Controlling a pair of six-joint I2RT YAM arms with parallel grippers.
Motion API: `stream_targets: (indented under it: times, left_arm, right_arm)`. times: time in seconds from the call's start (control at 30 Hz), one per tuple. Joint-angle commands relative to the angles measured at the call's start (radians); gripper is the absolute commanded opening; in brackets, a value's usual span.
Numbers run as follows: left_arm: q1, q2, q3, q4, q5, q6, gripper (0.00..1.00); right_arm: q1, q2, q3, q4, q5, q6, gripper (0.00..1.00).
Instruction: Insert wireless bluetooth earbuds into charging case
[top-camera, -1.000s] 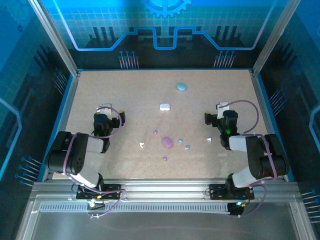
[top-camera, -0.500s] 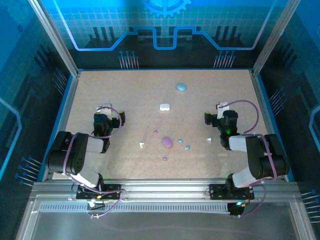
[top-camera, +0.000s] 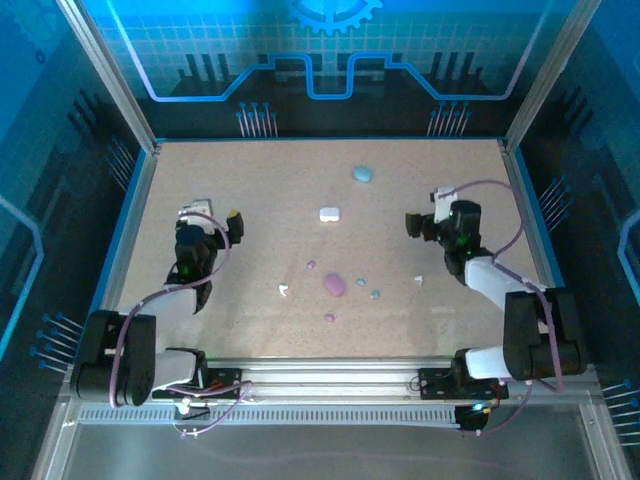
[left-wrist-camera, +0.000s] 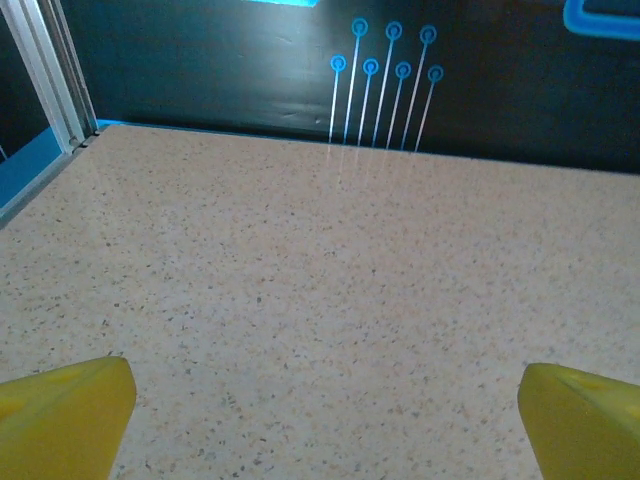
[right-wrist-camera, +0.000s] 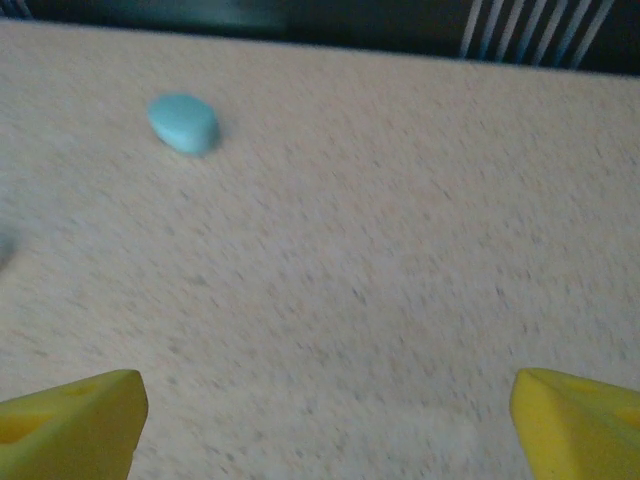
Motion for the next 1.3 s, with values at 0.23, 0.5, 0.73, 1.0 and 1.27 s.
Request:
stream_targets:
  times: [0.23,0.5,0.73,1.0,1.27]
  left_arm:
    - [0.012,-0.035,0.178,-0.38,0.124,-0.28,0.99]
    - [0.01,-0.025,0.162,-0.351,0.296,-0.399,0.99]
    - [0.009,0.032,0.179,-0.34,0.34,-0.445,0.99]
    - [0.008,0.075,0.193,-0.332,0.378,-0.465,0.99]
    - [0.006,0.087,0.197,-0.323,0.401,-0.47,0.99]
  right_arm:
    - [0.047,0.198,0.364,-0.489,-0.41,0.057,0.82]
    - [0.198,0.491,0.669,-0.677,-0.465,-0.046,0.77]
    - [0.275,0.742,0.974,-0.846,-0.47,-0.096,0.74]
    - [0.312,0.931,1.231,-0.975,-0.533,-0.107,0.76]
    - [0.328,1.103,1.47,-1.11,-0.602,-0.116,0.77]
